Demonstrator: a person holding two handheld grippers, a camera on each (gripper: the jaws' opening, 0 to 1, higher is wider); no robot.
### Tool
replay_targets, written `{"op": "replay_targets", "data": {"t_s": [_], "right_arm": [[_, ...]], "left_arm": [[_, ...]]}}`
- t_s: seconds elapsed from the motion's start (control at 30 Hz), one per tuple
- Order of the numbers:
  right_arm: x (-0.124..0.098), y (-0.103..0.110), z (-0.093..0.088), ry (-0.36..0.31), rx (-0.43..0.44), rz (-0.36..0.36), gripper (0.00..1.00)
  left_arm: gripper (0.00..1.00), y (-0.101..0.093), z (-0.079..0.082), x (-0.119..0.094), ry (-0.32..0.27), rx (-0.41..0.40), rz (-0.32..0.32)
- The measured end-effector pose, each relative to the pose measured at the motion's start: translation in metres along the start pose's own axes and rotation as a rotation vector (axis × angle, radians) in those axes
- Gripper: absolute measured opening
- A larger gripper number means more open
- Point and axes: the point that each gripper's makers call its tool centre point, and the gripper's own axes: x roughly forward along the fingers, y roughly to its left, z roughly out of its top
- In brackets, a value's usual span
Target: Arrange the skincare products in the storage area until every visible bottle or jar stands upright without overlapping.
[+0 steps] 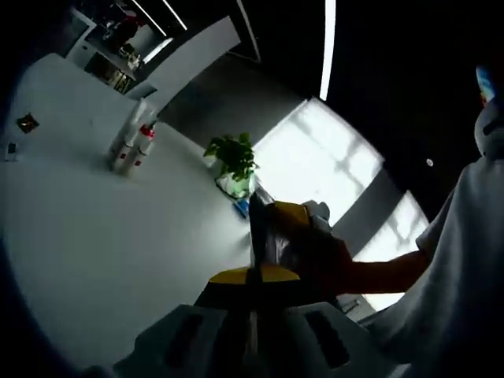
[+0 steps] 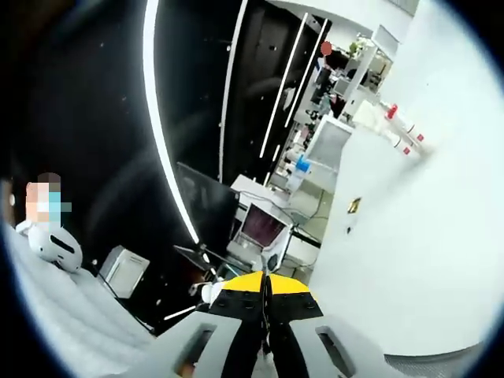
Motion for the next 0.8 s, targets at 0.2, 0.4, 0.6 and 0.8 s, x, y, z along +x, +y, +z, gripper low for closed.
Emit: {"op": "replay_targets", "data": {"t_s": [0.2, 0.4, 0.6, 0.8], "right_arm": [[0.003, -0.004, 0.002, -0.024, -0.106, -0.039, 0.03], [0.013, -0.004, -0.011, 0.027, -0.123, -0.039, 0.38], [0.017, 0.001, -0.028, 0.109, -0.107, 0.006, 0.34], [0.018, 0.01, -0.046, 0.201, -0.129, 0.053, 0.1]], "left_arm": [[0.0, 0.0, 0.007, -0.003, -0.044, -0.027, -0.012], [0.0, 0.0, 0.014, -0.006, -0.085, -0.057, -0.018], [0.0, 0.004, 0.028, -0.012, -0.168, -0.138, -0.027], [0.0, 0.003, 0.034, -0.014, -0.209, -0.191, -0.058]]}}
